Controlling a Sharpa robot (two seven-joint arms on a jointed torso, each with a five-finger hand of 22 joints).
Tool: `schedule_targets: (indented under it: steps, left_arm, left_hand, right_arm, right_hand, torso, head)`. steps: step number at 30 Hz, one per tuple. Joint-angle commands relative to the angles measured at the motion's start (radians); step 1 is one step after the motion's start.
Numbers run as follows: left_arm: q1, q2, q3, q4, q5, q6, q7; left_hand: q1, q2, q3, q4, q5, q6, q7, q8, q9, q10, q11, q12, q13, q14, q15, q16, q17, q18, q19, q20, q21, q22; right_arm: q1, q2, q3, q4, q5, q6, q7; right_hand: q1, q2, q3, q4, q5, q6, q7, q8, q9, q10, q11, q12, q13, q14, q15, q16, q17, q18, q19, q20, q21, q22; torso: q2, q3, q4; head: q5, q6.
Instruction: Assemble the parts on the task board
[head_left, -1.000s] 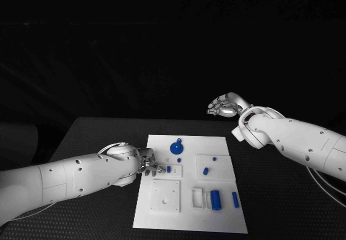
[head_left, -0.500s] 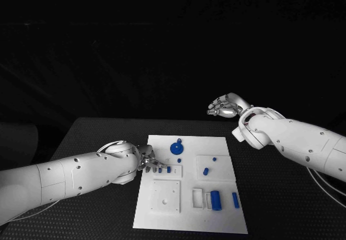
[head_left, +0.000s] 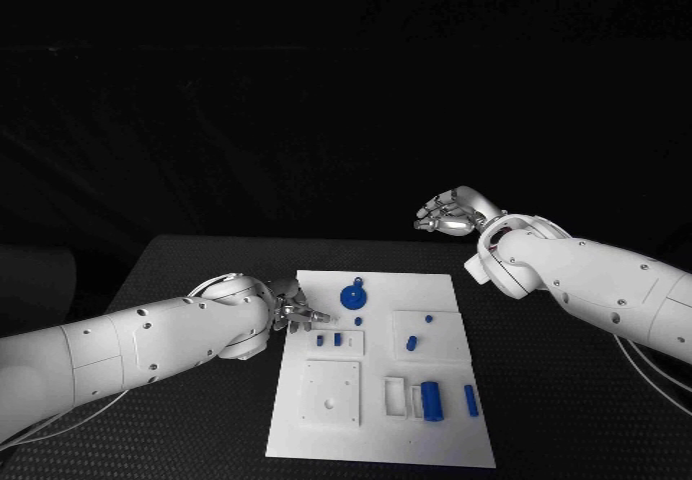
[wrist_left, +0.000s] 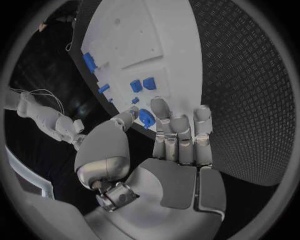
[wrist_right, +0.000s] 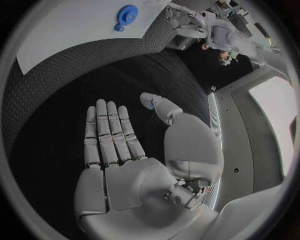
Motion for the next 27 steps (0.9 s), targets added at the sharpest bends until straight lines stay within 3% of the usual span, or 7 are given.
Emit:
schedule_targets:
  steps: [1, 6, 18, 20, 21, 22, 27]
  left_arm:
    - [0.0, -0.003, 0.001, 0.009, 0.064, 0.016, 0.033]
    - [0.0, -0.012, 0.0, 0.023, 0.072, 0.033, 0.036]
    - [-0.001, -0.013, -0.002, 0.029, 0.075, 0.077, 0.035]
    - [-0.002, -0.014, -0.002, 0.032, 0.072, 0.102, 0.035]
    - [-0.002, -0.014, -0.003, 0.032, 0.073, 0.104, 0.036]
    - [-0.003, -0.014, -0.003, 0.032, 0.073, 0.106, 0.037]
    - [-0.006, -0.014, -0.003, 0.031, 0.082, 0.109, 0.04]
  left_hand:
    - [0.036, 0.037, -0.026, -0.046, 0.001, -0.011, 0.001, -0.01, -0.004, -0.014, 0.001, -0.01, -0.003, -0.013, -0.001, -0.009, -0.004, 0.002, -0.011, -0.136, -0.009, 0.015]
    - [0.064, 0.042, -0.045, -0.074, 0.008, -0.026, 0.009, -0.026, -0.01, -0.032, 0.008, -0.025, -0.01, -0.029, 0.007, -0.023, -0.012, -0.004, -0.024, -0.131, -0.024, 0.011]
    - [0.068, 0.024, -0.05, -0.07, 0.008, -0.045, 0.015, -0.049, -0.02, -0.04, 0.011, -0.031, -0.013, -0.035, 0.01, -0.028, -0.015, -0.006, -0.026, -0.129, -0.033, 0.009]
    - [0.095, 0.026, -0.047, -0.089, 0.017, -0.043, 0.016, -0.055, -0.022, -0.042, 0.012, -0.032, -0.012, -0.037, 0.01, -0.029, -0.016, -0.007, -0.026, -0.129, -0.035, 0.011]
    - [0.122, 0.032, -0.042, -0.112, 0.065, -0.042, 0.018, -0.059, -0.022, -0.043, 0.012, -0.032, -0.012, -0.038, 0.012, -0.028, -0.016, -0.009, -0.026, -0.128, -0.034, 0.013]
    - [0.134, 0.04, -0.043, -0.124, 0.077, -0.041, 0.017, -0.061, -0.023, -0.043, 0.015, -0.031, -0.011, -0.039, 0.012, -0.028, -0.016, -0.011, -0.026, -0.127, -0.035, 0.014]
    - [0.187, 0.077, -0.041, -0.185, 0.099, -0.039, 0.021, -0.073, -0.024, -0.047, 0.016, -0.032, -0.011, -0.042, 0.015, -0.028, -0.017, -0.015, -0.026, -0.125, -0.038, 0.016]
  right_arm:
    - [-0.001, -0.001, 0.0, 0.003, -0.002, 0.01, 0.005]
    - [-0.001, -0.004, 0.0, 0.004, -0.002, 0.01, 0.005]
    - [-0.001, -0.004, 0.0, 0.006, -0.002, 0.011, 0.005]
    - [-0.001, -0.005, 0.0, 0.007, -0.002, 0.011, 0.004]
    - [-0.001, -0.005, 0.0, 0.006, -0.002, 0.011, 0.004]
    - [-0.001, -0.005, 0.0, 0.006, -0.002, 0.011, 0.004]
    - [-0.001, -0.004, 0.0, 0.006, -0.002, 0.011, 0.004]
  right_hand:
    - [0.011, 0.0, 0.0, 0.006, 0.007, -0.006, -0.002, 0.005, -0.001, 0.002, 0.003, -0.003, 0.0, -0.009, -0.001, -0.006, -0.001, 0.003, -0.005, 0.0, -0.005, 0.002]
    - [0.011, 0.0, 0.0, 0.006, 0.007, -0.006, -0.002, 0.006, -0.001, 0.002, 0.003, -0.003, 0.0, -0.009, -0.001, -0.006, -0.001, 0.003, -0.005, 0.0, -0.005, 0.002]
    - [0.012, 0.001, 0.001, 0.006, 0.007, -0.006, -0.002, 0.006, -0.001, 0.003, 0.003, -0.004, 0.0, -0.009, -0.001, -0.006, -0.001, 0.003, -0.005, 0.0, -0.005, 0.003]
    - [0.012, 0.001, 0.001, 0.006, 0.007, -0.006, -0.002, 0.006, -0.001, 0.003, 0.003, -0.004, 0.0, -0.009, -0.001, -0.006, -0.001, 0.003, -0.005, 0.0, -0.005, 0.003]
    - [0.012, 0.001, 0.001, 0.006, 0.007, -0.006, -0.002, 0.006, -0.001, 0.003, 0.003, -0.004, 0.0, -0.009, -0.001, -0.006, -0.001, 0.003, -0.005, 0.0, -0.005, 0.003]
    - [0.012, 0.001, 0.001, 0.006, 0.007, -0.006, -0.002, 0.006, -0.001, 0.003, 0.003, -0.004, 0.0, -0.009, -0.001, -0.006, -0.001, 0.003, -0.005, 0.0, -0.005, 0.003]
    - [0.012, 0.001, 0.001, 0.006, 0.007, -0.006, -0.002, 0.006, -0.002, 0.003, 0.003, -0.004, 0.0, -0.009, -0.001, -0.006, -0.001, 0.003, -0.005, 0.0, -0.006, 0.003]
  torso:
    - [0.0, 0.0006, 0.0003]
    - [0.0, -0.0002, 0.0001]
    - [0.0, -0.0004, 0.0002]
    - [0.001, -0.0005, -0.0002]
    - [0.0, -0.0004, -0.0003]
    - [0.0, -0.0003, -0.0003]
    - [0.0, -0.0001, 0.0002]
  head:
    - [0.0, 0.001]
    - [0.001, 0.0]
    - [0.002, 0.001]
    - [0.003, 0.001]
    - [0.003, 0.001]
    - [0.002, 0.0]
    - [0.002, -0.001]
